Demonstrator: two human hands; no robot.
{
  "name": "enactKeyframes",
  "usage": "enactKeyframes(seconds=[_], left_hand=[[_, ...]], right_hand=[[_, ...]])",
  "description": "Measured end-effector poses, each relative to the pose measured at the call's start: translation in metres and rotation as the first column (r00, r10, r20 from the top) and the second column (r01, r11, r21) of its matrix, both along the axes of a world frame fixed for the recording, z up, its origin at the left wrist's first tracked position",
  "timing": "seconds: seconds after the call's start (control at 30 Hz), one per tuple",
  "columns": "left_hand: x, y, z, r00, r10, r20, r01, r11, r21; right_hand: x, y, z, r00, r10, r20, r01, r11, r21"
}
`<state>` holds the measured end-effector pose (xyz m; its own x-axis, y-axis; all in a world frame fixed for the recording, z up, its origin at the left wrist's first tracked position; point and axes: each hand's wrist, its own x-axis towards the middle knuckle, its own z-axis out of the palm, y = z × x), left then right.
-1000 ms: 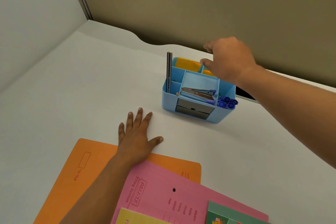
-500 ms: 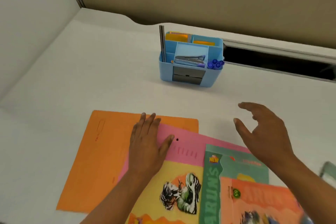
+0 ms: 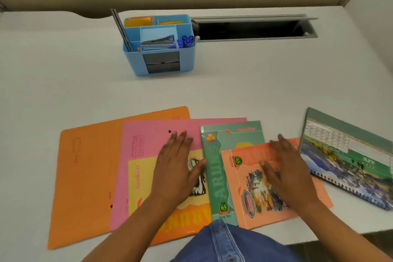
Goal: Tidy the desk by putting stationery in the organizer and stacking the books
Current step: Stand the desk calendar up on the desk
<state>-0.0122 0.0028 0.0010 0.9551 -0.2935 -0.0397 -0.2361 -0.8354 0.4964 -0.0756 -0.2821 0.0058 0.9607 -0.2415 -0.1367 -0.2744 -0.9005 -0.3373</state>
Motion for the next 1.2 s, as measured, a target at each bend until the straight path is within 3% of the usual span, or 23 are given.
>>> enactKeyframes(seconds=[0.17,0.33,0.4,0.5,0.67,0.77,1.0,1.13,1.2], left_hand=[[-0.003,-0.036,0.013,0.988,-0.149,-0.047,0.147,0.988,-0.035],[-0.001,-0.101,0.04,0.976,-0.165,-0.142,0.141,0.976,-0.163],[-0.003,-0.134,0.052,0.946,-0.156,-0.283,0.074,0.957,-0.279],[-0.007,-0.187,0.06,0.852,-0.158,-0.5,-0.047,0.927,-0.372],[-0.017,-0.25,0.051,0.79,-0.162,-0.591,-0.009,0.961,-0.275],[-0.022,-0.268,0.047,0.792,-0.094,-0.603,-0.082,0.963,-0.258],[-0.029,-0.287,0.055,0.795,0.09,-0.601,-0.325,0.899,-0.295],[-0.029,-0.298,0.064,0.771,-0.021,-0.636,-0.308,0.862,-0.402],[-0.026,-0.301,0.059,0.82,-0.002,-0.572,-0.247,0.901,-0.357]], right_hand=[[-0.005,-0.006,0.0,0.998,-0.025,0.05,0.023,0.999,0.047],[-0.012,-0.061,0.019,0.951,-0.279,0.131,0.246,0.943,0.222],[-0.019,-0.094,0.026,0.917,-0.383,0.115,0.356,0.913,0.201],[-0.038,-0.144,0.036,0.844,-0.532,0.07,0.522,0.844,0.124],[-0.071,-0.203,0.047,0.657,-0.728,-0.196,0.753,0.646,0.125],[-0.075,-0.216,0.043,0.635,-0.723,-0.271,0.772,0.599,0.212],[-0.062,-0.225,0.053,0.668,-0.694,-0.269,0.722,0.514,0.464],[-0.056,-0.228,0.059,0.665,-0.691,-0.284,0.709,0.463,0.532],[-0.051,-0.225,0.06,0.687,-0.661,-0.301,0.693,0.472,0.545]])
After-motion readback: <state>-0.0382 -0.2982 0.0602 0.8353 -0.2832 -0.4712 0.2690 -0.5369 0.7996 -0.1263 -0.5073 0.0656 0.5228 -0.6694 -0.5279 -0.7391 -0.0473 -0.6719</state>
